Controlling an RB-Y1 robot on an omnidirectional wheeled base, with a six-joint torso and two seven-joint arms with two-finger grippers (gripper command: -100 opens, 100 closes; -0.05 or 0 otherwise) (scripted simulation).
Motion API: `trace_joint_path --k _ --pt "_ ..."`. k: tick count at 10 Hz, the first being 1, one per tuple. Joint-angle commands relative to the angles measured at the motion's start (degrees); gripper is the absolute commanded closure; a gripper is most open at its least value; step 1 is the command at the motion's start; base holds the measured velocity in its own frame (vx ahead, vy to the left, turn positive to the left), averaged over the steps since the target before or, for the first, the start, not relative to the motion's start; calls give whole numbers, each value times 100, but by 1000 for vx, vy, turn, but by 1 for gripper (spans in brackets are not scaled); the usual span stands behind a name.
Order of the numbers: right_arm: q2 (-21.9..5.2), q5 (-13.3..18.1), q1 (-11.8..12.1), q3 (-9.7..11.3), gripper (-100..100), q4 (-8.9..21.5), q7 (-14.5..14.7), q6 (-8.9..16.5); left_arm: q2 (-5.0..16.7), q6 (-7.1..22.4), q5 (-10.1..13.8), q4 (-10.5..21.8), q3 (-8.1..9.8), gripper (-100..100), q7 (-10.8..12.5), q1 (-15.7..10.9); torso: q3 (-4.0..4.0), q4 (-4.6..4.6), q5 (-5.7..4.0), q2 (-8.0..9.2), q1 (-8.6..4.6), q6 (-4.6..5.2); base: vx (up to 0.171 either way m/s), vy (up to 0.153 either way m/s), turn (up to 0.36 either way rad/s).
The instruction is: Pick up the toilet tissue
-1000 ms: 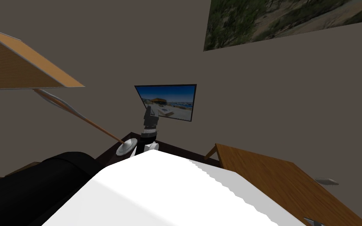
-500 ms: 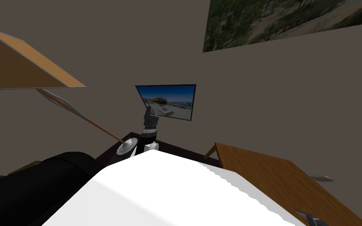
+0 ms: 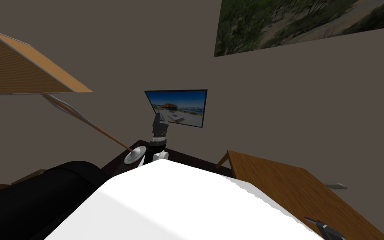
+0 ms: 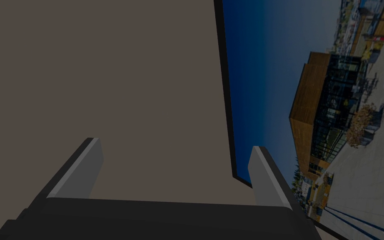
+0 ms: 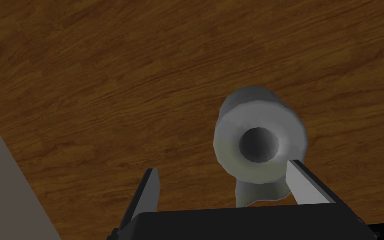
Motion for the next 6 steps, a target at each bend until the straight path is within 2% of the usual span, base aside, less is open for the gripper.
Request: trace_joint_path --k 1,2,3,5,6 --pt "-12 216 -5 -2 -100 -72 283 5 0 0 0 0 0 0 0 0 0 0 0 0 0 0 -23 -8 2" --pt "-15 397 -11 6 -100 -135 431 11 0 0 0 0 0 0 0 0 0 0 0 0 0 0 -40 -21 2" --pt "-15 397 -11 6 -100 -135 491 11 0 0 0 0 0 0 0 0 2 1 0 5 -3 0 -30 -23 2" --pt "1 727 -13 30 -100 -256 819 18 0 0 0 0 0 0 0 0 1 0 -1 2 -5 0 -28 -24 5" --pt "1 727 -13 30 -100 -256 872 18 0 0 0 0 0 0 0 0 2 0 -2 3 -7 0 -25 -21 6"
